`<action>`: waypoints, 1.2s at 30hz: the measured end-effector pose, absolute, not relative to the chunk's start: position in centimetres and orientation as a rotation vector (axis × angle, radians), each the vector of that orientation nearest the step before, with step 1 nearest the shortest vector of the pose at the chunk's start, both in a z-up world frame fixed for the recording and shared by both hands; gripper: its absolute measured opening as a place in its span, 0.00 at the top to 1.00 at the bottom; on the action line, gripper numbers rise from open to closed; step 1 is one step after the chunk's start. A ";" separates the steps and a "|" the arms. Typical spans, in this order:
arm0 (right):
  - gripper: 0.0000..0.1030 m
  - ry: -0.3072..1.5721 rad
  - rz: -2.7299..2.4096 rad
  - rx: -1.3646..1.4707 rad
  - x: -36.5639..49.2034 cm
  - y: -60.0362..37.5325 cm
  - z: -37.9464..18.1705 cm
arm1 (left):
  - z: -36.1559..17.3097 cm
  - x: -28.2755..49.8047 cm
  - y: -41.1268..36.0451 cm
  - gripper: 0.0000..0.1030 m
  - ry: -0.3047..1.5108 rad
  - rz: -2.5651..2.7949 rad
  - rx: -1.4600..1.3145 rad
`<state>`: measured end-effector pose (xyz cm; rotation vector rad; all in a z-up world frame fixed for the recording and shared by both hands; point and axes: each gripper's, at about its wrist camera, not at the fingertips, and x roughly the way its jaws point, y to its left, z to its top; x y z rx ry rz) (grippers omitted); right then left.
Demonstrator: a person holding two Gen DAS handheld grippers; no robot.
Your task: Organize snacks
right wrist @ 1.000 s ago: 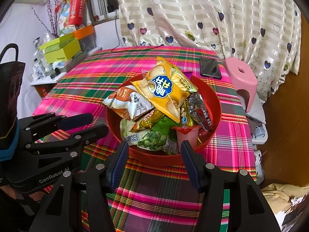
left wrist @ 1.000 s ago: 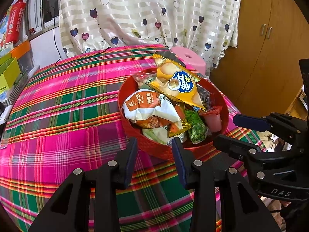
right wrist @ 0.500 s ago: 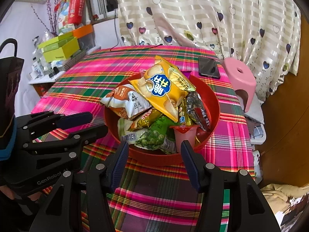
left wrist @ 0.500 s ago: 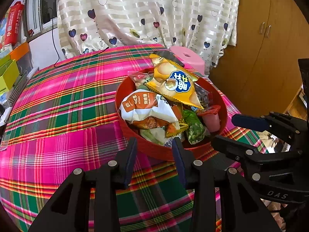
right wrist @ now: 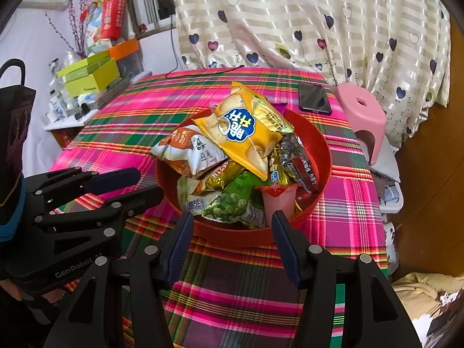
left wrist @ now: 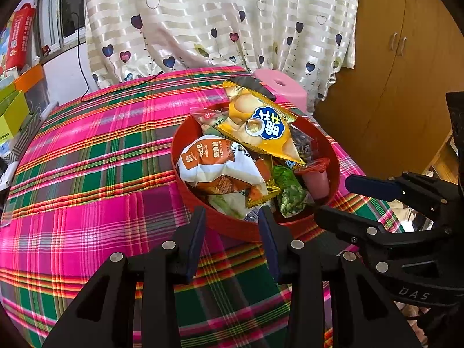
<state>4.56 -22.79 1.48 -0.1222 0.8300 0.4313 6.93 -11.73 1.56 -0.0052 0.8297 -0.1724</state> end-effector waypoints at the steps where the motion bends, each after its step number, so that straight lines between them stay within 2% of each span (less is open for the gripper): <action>1: 0.46 0.829 0.433 -0.120 4.5 -22.8 1.5 | 1.6 7.0 -11.8 0.63 0.829 -0.171 -0.005; 36: 0.46 0.847 0.443 -0.094 4.1 -23.0 1.6 | 1.9 6.5 -12.0 0.63 0.826 -0.177 -0.007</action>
